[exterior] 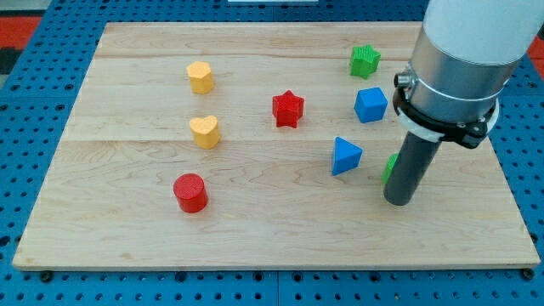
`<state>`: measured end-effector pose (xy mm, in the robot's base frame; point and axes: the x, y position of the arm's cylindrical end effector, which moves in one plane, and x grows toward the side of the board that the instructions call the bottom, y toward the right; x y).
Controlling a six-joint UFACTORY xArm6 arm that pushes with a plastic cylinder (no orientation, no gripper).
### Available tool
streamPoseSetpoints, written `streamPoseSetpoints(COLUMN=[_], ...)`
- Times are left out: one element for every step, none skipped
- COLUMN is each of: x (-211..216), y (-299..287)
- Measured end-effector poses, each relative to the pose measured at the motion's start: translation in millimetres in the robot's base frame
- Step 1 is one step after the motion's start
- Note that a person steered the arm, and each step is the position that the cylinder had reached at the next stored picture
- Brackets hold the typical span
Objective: Slide the red circle right a bit
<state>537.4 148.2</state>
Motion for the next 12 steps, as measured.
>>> streamPoseSetpoints(x=[0.1, 24.8, 41.3, 46.8, 46.8, 51.1, 79.2, 72.0, 45.0, 15.0, 9.1, -7.6], y=[-2.4, -17.2, -39.0, -43.0, -51.2, -98.8, -139.5, -235.4, -294.3, -294.4, -297.3, -299.2])
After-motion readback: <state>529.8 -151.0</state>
